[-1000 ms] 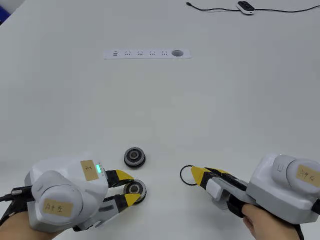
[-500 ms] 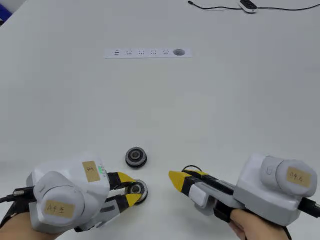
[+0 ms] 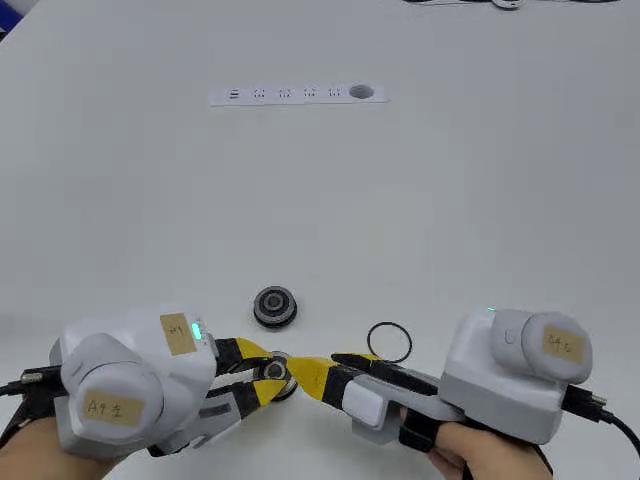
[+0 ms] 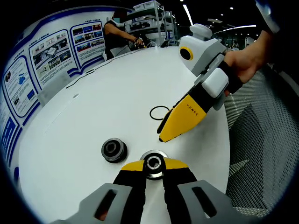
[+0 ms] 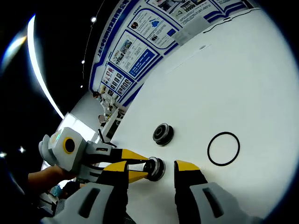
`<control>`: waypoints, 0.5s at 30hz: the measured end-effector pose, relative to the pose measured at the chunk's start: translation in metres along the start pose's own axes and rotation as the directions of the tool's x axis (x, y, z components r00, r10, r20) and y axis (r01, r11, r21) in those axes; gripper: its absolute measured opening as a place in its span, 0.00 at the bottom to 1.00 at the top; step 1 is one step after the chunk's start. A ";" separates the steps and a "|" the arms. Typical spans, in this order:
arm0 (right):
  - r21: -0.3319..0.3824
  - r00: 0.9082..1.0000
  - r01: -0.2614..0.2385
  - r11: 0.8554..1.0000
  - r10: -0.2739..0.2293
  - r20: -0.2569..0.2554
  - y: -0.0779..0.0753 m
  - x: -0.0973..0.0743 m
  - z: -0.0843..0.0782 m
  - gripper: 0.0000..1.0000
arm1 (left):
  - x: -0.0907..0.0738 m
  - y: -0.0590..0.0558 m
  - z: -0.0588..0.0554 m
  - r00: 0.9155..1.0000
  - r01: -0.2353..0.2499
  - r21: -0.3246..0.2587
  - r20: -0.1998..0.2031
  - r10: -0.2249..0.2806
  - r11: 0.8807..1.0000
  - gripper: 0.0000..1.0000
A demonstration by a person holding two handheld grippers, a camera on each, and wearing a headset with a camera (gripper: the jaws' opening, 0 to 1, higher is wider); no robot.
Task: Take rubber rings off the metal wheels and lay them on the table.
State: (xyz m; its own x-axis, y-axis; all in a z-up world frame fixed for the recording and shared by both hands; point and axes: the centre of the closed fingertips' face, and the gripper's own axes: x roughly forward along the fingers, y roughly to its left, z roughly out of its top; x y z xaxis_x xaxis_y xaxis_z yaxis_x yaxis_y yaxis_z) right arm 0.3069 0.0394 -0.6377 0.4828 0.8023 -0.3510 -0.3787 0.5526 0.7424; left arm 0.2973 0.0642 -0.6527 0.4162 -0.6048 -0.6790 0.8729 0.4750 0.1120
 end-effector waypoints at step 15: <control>0.093 0.997 -0.047 0.995 0.053 -0.062 0.015 0.015 -0.017 0.48 | -0.001 0.001 -0.001 1.000 0.001 -0.018 0.014 -0.001 1.000 0.13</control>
State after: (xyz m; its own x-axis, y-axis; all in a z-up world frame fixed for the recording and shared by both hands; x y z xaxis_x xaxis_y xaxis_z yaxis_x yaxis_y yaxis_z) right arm 0.2953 0.0639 -0.6416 0.4120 0.8428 -0.3464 -0.3260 0.4913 0.8077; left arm 0.2974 0.0654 -0.6528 0.4187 -0.6140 -0.6691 0.8688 0.4854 0.0982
